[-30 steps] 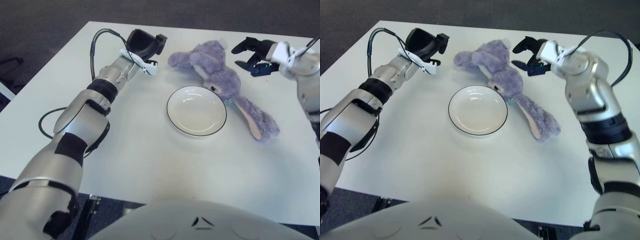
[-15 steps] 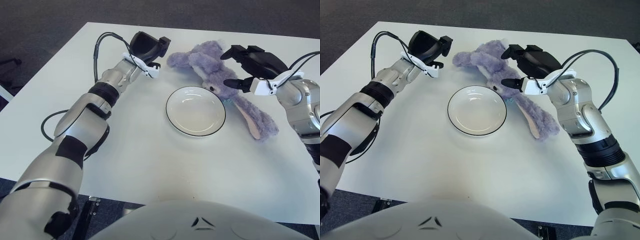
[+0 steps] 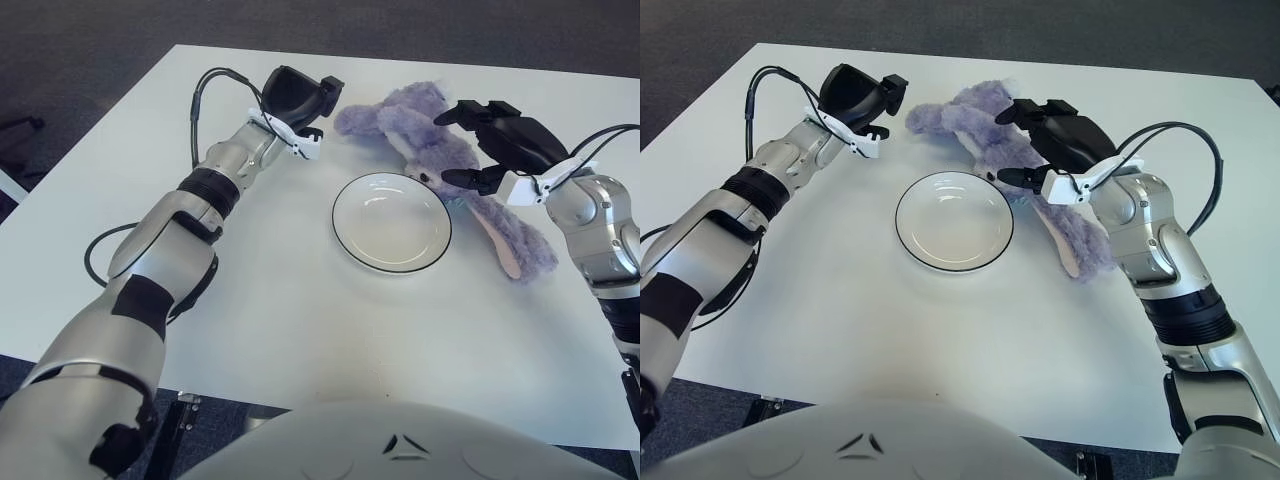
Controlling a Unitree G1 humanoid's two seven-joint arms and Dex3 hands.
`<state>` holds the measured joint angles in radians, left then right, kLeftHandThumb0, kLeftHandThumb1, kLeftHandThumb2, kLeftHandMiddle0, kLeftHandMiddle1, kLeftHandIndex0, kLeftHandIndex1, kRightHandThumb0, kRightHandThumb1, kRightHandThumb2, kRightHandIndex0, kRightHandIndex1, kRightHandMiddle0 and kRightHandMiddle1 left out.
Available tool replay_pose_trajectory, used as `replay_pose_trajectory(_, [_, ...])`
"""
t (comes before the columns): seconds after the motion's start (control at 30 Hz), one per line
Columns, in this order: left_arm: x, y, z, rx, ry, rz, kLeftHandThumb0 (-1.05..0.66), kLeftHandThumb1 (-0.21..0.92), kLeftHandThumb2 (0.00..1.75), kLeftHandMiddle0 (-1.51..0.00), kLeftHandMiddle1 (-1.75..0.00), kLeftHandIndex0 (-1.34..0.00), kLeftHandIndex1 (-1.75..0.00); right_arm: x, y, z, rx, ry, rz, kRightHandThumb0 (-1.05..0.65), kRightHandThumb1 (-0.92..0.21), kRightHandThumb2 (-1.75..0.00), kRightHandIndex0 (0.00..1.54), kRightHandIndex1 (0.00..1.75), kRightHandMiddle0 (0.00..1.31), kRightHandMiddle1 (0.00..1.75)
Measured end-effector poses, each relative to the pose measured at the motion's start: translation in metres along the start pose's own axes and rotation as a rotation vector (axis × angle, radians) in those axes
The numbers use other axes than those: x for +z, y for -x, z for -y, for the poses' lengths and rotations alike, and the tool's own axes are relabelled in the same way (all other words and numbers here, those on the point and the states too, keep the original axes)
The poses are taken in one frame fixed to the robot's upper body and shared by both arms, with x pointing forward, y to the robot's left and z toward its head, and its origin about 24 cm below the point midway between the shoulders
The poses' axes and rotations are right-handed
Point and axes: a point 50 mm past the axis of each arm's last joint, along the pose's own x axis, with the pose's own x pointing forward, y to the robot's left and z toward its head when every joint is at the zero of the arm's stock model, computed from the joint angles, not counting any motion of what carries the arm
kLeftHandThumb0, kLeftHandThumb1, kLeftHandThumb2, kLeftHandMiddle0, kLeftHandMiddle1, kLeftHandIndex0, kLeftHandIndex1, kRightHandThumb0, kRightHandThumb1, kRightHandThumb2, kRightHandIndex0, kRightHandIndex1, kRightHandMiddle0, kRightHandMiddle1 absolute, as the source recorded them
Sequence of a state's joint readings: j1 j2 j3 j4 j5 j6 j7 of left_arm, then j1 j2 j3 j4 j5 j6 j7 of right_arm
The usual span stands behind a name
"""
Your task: Put the doll into the plate.
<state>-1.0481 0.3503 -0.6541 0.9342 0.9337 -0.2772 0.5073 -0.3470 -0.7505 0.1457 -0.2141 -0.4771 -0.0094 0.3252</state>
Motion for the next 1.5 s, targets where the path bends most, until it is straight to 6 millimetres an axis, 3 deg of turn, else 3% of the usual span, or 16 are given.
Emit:
replay_pose_trajectory(0.2, [0.001, 0.000, 0.000, -0.009, 0.000, 0.000, -0.54, 0.19, 1.48, -1.36, -1.75, -0.73, -1.75, -0.002, 0.000, -0.008, 0.012, -0.035, 0.005, -1.05, -0.92, -0.67, 0.00, 0.02, 0.00, 0.56])
replay_pose_trajectory(0.67, [0.003, 0.000, 0.002, -0.022, 0.002, -0.004, -0.54, 0.19, 1.47, -1.36, -1.75, -0.72, -1.75, -0.012, -0.005, -0.030, 0.076, -0.068, -0.013, -1.05, -0.92, -0.68, 0.00, 0.00, 0.00, 0.50])
replay_pose_trajectory(1.5, [0.005, 0.006, 0.009, -0.035, 0.031, -0.013, -0.54, 0.19, 1.47, -1.37, -1.75, -0.72, -1.75, -0.023, -0.025, -0.047, 0.126, -0.063, -0.106, -1.05, -0.92, -0.73, 0.00, 0.00, 0.00, 0.67])
